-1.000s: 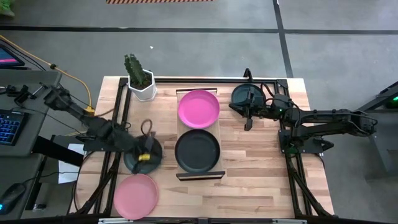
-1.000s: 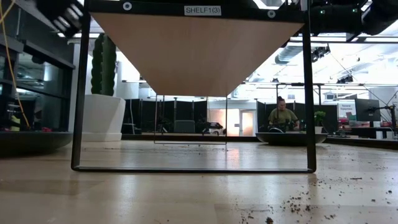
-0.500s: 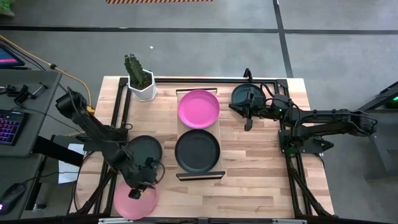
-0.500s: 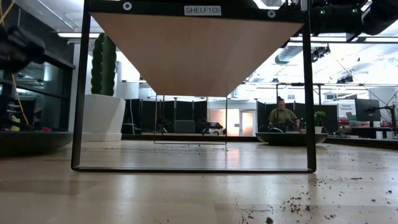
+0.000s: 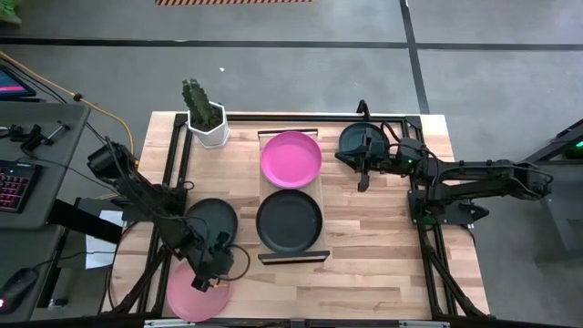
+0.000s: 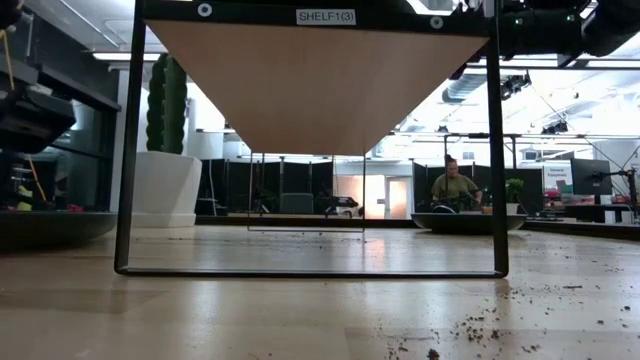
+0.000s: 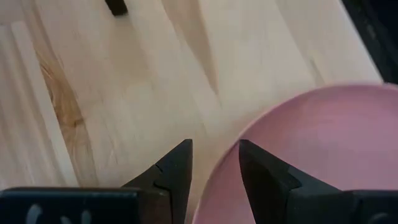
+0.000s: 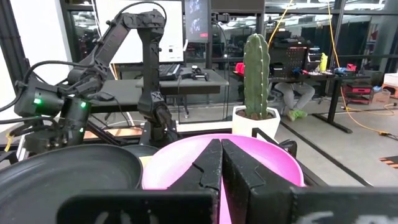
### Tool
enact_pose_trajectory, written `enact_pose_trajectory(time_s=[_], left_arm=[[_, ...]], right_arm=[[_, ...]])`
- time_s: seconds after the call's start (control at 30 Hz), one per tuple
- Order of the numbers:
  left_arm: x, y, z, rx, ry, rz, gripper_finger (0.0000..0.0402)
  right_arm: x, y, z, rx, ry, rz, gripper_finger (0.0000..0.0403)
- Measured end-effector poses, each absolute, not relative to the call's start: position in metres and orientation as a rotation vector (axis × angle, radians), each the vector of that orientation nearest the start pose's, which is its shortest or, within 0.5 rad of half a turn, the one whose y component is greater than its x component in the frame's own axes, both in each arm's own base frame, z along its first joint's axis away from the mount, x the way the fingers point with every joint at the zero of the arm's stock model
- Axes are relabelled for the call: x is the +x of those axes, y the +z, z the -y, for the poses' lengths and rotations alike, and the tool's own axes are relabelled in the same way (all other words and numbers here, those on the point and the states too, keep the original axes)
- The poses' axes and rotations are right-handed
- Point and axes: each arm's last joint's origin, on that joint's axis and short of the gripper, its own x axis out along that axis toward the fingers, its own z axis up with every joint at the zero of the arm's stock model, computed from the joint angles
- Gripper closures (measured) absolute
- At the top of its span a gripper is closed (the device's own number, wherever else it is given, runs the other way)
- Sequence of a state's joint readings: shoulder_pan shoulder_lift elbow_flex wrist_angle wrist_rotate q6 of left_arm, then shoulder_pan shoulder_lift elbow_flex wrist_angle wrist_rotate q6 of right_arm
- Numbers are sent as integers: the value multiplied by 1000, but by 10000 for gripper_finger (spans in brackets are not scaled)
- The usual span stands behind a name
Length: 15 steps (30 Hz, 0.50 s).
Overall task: Place and stack plates onto a shelf
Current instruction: Stack the light pink plate on top of the black plate on the shelf
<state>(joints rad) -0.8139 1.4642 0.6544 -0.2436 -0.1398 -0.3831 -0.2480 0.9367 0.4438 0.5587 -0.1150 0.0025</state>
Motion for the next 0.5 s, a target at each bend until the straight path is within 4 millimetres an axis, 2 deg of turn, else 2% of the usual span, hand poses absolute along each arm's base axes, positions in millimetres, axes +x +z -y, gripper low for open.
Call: enact_pose_trajectory(time_s=[0.37, 0.5], left_arm=[[168, 140, 174, 232, -450, -1156, 281], [169, 141, 175, 262, -482, -1136, 281]], right_arm=[[199, 259, 47, -10, -132, 63, 402], [199, 259, 47, -9, -132, 63, 402]])
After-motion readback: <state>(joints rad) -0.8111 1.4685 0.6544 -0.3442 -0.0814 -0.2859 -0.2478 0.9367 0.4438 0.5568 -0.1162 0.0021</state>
